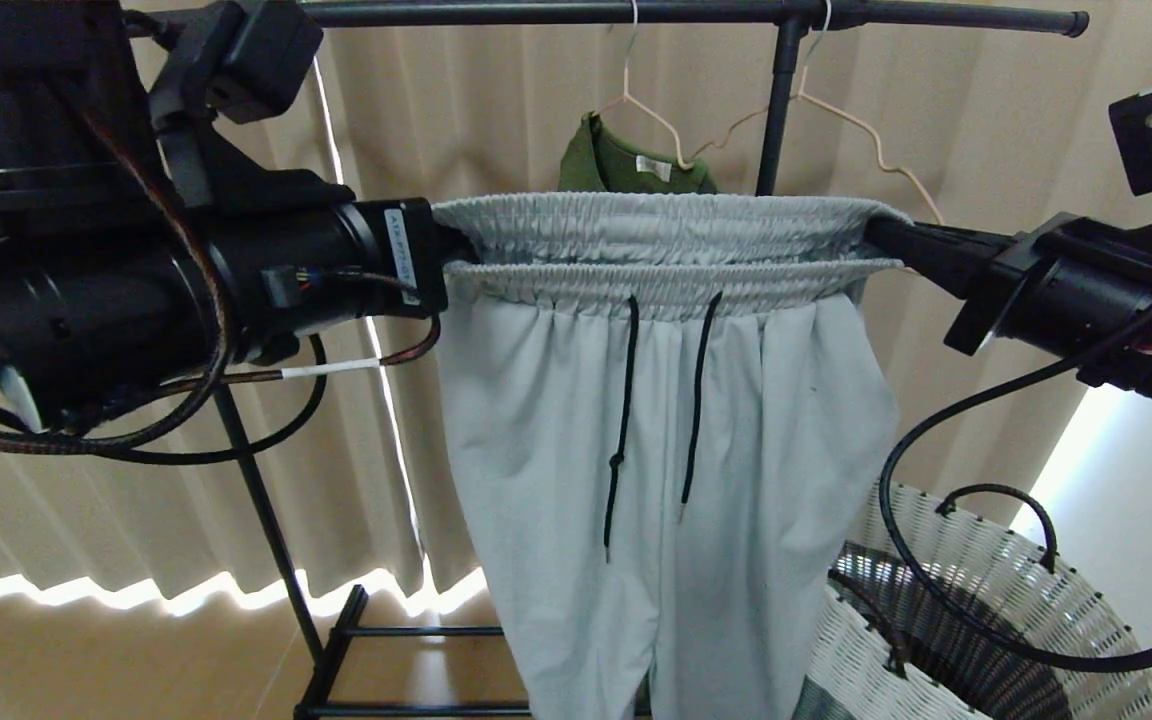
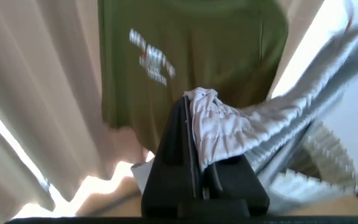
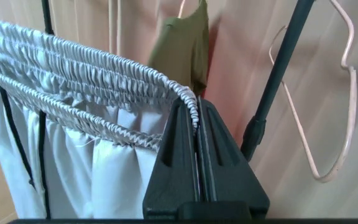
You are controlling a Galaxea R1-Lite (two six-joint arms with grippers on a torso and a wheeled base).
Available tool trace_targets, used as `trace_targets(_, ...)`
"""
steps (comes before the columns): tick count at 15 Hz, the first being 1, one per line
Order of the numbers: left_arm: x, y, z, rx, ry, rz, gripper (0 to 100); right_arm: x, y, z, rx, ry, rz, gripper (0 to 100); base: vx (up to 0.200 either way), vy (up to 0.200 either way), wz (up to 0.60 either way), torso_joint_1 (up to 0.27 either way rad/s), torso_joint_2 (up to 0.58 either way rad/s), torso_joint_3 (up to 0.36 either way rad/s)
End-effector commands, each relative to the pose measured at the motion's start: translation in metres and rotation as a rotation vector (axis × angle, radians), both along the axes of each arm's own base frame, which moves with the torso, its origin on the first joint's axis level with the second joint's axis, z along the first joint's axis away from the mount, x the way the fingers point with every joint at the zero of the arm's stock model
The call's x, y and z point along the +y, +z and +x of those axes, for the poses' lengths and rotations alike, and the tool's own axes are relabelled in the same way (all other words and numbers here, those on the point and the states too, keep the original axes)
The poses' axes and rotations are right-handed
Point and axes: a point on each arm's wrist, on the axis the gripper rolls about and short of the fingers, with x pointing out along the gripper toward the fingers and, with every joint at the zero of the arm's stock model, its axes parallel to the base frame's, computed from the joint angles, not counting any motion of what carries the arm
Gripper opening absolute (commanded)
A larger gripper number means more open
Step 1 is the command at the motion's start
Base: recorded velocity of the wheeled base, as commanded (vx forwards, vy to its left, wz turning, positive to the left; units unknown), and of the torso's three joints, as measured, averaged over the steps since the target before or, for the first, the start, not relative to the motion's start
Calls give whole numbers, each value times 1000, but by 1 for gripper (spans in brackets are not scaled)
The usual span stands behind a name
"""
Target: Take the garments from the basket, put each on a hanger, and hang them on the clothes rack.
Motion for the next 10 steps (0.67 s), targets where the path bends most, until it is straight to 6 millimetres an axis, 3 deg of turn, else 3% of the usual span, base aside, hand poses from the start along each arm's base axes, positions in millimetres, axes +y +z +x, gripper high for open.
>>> trace_targets(1,-9,-8,14,-16,22,-13,0,-1,2,-5,-1,1,-2,0,0,0,0,0,0,0)
trace_targets(5,-10,-19,36,8,75,10,0,-12,21,-48,-45,29,14,0,0,0,0,0,0,0)
trace_targets(6,-9,-21,45,13,94,12,0,-14,22,-61,-37,60,9,0,0,0,0,0,0,0)
trace_targets(7,-9,-21,45,13,94,12,0,-14,22,-61,-37,60,9,0,0,0,0,0,0,0)
trace_targets(8,-12,-27,60,26,109,19,0,-13,17,-89,0,187,-9,0,0,0,0,0,0,0)
trace_targets(10,-15,-31,63,35,103,24,0,-10,13,-103,7,260,-14,0,0,0,0,0,0,0)
